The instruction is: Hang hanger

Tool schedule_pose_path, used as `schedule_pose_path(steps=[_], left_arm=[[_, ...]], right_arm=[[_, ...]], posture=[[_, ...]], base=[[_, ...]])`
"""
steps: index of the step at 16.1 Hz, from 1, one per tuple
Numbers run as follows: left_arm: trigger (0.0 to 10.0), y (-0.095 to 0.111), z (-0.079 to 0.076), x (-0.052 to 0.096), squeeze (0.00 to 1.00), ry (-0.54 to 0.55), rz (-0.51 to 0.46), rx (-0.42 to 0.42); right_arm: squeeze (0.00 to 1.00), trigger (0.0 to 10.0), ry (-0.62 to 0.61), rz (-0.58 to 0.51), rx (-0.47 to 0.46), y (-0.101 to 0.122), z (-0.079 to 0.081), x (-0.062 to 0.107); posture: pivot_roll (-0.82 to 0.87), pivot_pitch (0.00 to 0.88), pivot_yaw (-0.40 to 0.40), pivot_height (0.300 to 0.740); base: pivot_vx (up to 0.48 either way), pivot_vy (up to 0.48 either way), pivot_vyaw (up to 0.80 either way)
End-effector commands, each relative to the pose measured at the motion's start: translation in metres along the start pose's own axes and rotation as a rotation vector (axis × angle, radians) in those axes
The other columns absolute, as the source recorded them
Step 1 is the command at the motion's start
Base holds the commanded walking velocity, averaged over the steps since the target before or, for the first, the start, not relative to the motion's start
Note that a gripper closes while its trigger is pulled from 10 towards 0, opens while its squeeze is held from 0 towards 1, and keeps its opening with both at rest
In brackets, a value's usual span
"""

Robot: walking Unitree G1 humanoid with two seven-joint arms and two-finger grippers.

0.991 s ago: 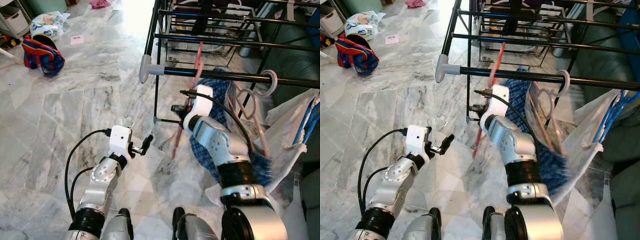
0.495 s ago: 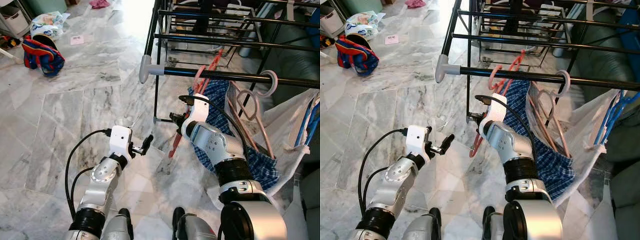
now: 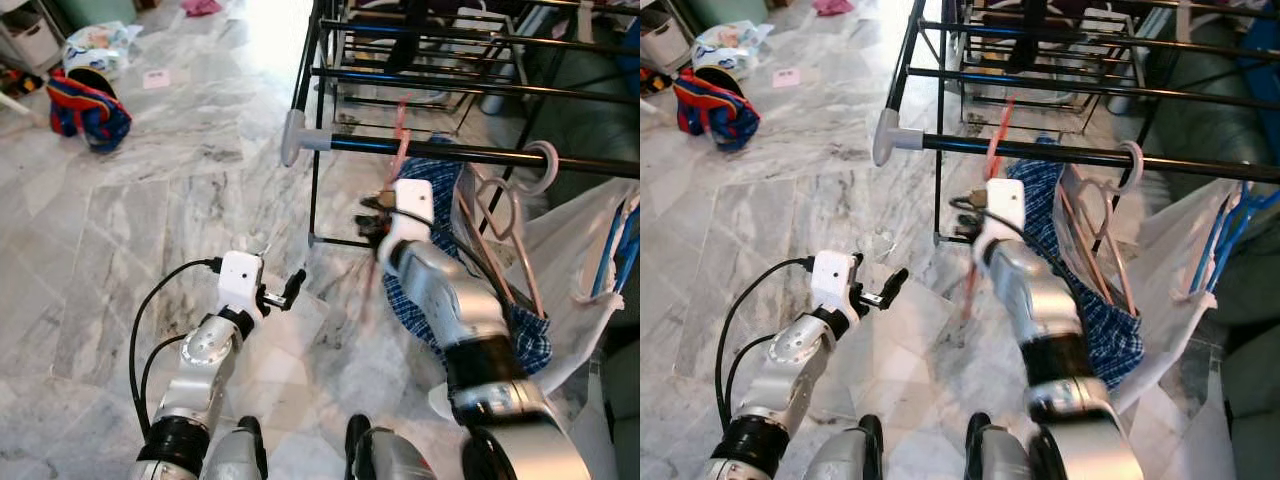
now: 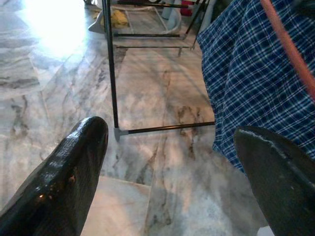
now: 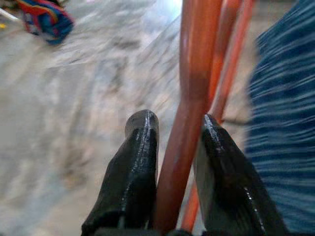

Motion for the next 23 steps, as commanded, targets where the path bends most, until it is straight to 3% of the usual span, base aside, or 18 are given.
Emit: schedule_pose_path(steps=[1,5,7,12,20,23], left_arm=[[10.0,-0.007,-0.002,0.004,0.0,-0.002,0.027,0.004],[10.0,-0.006,-0.005,0.001,0.0,-0.027,0.026,0.003],[10.0,-0.006,-0.005,0.002,0.0,-0.032,0.024,0.004],[10.0,-0.003,0.001,0.004,0.0,-0.004,0.001,0.024],[10.0,-0.006,0.007,0.003,0.0,0.084,0.029,0.028],[10.0,-0.007,0.006,0.003,0.0,0.104,0.029,0.023]], right_arm=[[1.0,10.0,-0.02,-0.026,0.044,-0.001,0.001,0.004],[1.0,10.0,-0.135,-0.138,0.109,-0.002,-0.017,0.022],[1.0,10.0,-0.161,-0.182,0.147,-0.001,-0.02,0.03],[1.0,10.0,-0.167,-0.268,0.137,-0.009,-0.015,0.053],[1.0,10.0,-0.149,-0.282,0.161,-0.008,-0.017,0.059],[1.0,10.0,-0.157,-0.279,0.157,-0.008,-0.019,0.058]], posture=[[0.03,0.227,0.014,0.74],[0.01,0.23,0.024,0.74],[0.01,0.23,0.025,0.74],[-0.01,0.225,0.025,0.74],[-0.02,0.223,0.003,0.74],[-0.02,0.218,-0.002,0.74]], base=[[0.0,0.0,0.0],[0.0,0.0,0.0],[0.0,0.0,0.0],[0.0,0.0,0.0],[0.0,0.0,0.0],[-0.374,0.0,0.0]])
Point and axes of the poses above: a point about 5 cm out from each wrist's last joint towards the gripper, its own x axis pointing back from the gripper into the wrist, its own y axis along the axis of the wrist's last joint, z = x × y, the point moved 1 cm from there along -x, pointing out of the wrist towards the gripper, and after that the axes turned 8 degrees about -x, right-handed, at the moved point
